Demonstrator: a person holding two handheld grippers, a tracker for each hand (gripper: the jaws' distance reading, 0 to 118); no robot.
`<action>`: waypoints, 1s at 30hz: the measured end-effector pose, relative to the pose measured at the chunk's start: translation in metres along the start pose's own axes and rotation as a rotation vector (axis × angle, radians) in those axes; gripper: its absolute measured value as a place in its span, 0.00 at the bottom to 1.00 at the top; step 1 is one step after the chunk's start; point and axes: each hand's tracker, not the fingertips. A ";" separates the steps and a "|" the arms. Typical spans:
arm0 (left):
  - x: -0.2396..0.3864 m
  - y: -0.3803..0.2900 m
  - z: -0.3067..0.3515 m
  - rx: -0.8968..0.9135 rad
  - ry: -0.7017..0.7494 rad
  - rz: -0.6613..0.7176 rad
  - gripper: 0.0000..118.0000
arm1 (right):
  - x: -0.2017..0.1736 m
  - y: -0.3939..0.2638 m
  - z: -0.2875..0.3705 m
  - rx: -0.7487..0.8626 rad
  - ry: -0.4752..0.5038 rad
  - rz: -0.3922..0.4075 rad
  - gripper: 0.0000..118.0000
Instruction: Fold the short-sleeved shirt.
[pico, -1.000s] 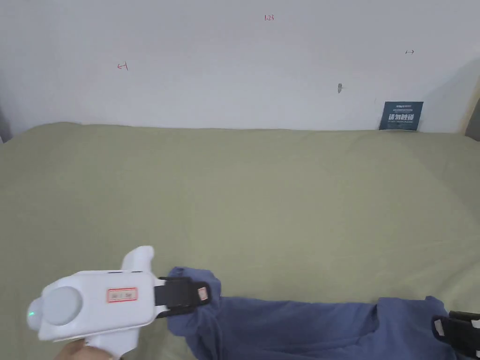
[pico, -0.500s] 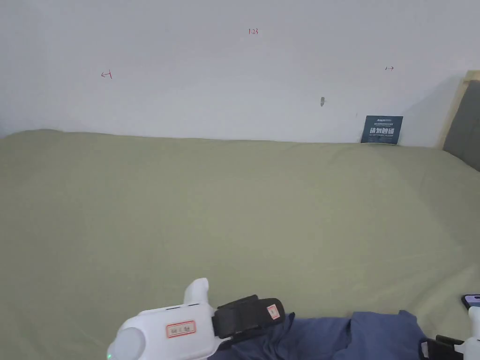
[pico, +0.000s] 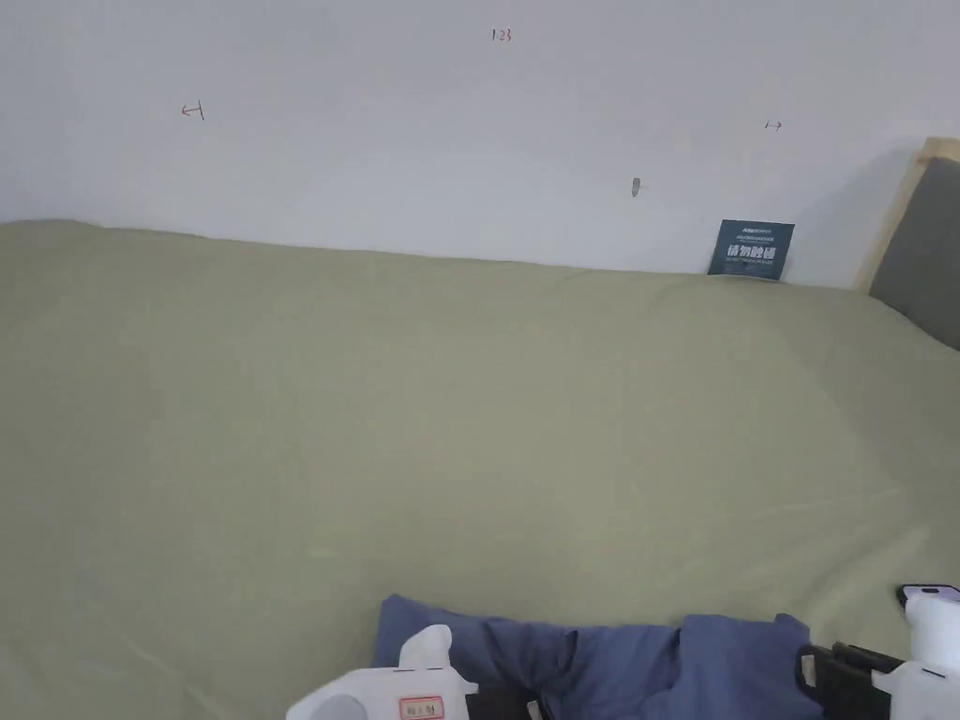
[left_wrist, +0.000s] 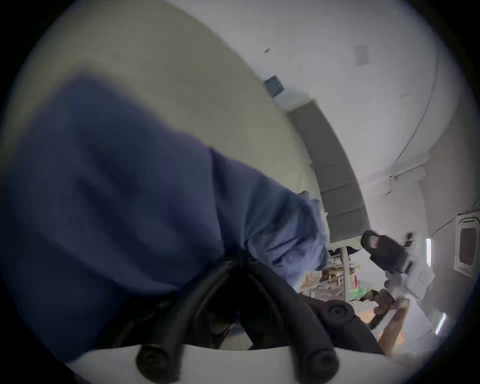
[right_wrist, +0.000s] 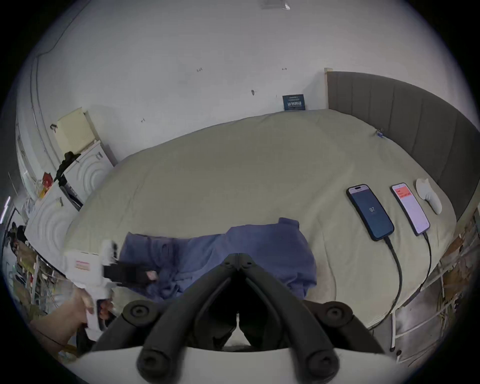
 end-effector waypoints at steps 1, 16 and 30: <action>0.002 0.002 -0.003 0.050 -0.063 0.037 0.01 | -0.001 -0.001 -0.003 -0.007 -0.011 -0.004 0.00; 0.006 0.074 0.143 0.067 -0.005 -0.077 0.00 | 0.008 -0.009 -0.012 -0.033 0.023 -0.028 0.00; -0.067 0.067 0.125 -0.015 -0.100 0.176 1.00 | 0.010 -0.012 -0.014 -0.052 0.020 -0.035 0.00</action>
